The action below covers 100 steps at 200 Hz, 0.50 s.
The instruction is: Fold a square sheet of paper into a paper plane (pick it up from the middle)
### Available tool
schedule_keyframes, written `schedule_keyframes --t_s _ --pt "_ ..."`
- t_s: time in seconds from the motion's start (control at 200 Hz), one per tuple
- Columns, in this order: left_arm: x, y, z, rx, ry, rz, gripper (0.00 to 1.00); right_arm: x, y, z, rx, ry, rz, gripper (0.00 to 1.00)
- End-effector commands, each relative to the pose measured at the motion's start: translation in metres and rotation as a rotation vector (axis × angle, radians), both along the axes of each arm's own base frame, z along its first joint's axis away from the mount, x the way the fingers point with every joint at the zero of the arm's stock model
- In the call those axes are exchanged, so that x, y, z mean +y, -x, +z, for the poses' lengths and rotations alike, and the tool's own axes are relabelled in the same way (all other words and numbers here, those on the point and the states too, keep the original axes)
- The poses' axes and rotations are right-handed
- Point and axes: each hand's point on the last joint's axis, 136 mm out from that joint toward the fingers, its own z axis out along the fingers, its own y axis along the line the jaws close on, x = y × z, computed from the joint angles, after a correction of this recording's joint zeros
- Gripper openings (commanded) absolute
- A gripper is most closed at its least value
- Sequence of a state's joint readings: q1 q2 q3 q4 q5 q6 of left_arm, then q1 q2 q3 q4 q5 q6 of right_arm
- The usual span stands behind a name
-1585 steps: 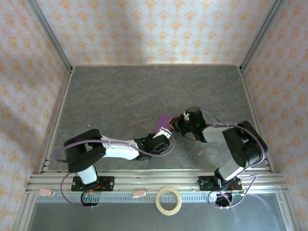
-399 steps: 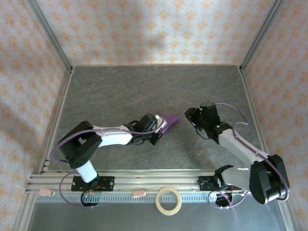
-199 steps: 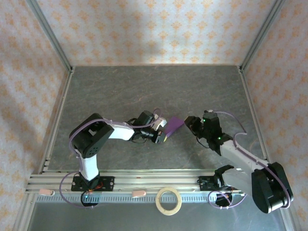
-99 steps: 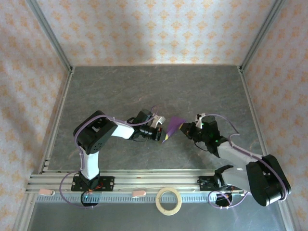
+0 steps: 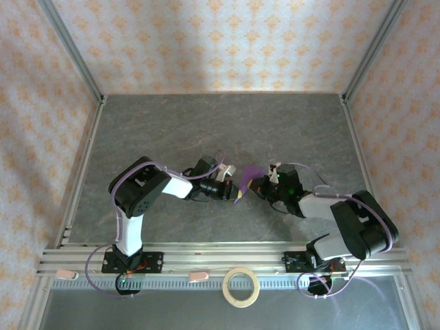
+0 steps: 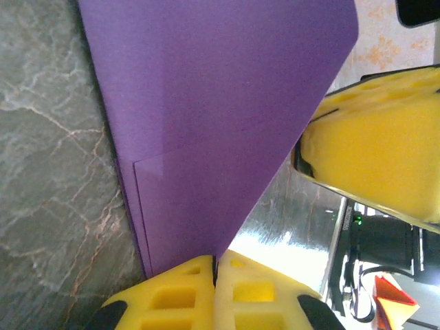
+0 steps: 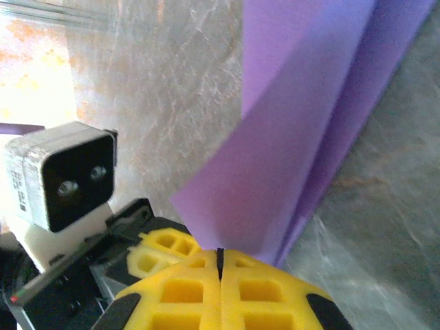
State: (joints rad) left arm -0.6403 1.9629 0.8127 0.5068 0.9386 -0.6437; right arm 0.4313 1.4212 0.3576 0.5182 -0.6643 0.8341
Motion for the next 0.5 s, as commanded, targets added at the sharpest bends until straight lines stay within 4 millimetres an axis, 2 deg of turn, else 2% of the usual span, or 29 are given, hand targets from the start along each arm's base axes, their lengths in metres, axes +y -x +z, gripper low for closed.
schedule_keyframes --t_s 0.0,0.205,0.305,0.495 --pt "-0.005 0.016 -0.026 0.060 -0.039 -0.011 0.00 0.008 -0.020 0.019 -0.072 -0.056 -0.012 0.00" --pt "-0.005 0.014 -0.026 0.081 -0.017 0.026 0.00 0.005 -0.031 0.008 -0.041 -0.057 -0.018 0.00" --pt "-0.003 0.012 -0.026 0.092 -0.002 0.051 0.00 0.004 -0.033 0.012 -0.054 -0.065 -0.011 0.00" --pt "0.000 0.010 -0.023 0.103 0.026 0.091 0.00 -0.006 -0.025 0.016 -0.062 -0.053 -0.001 0.00"
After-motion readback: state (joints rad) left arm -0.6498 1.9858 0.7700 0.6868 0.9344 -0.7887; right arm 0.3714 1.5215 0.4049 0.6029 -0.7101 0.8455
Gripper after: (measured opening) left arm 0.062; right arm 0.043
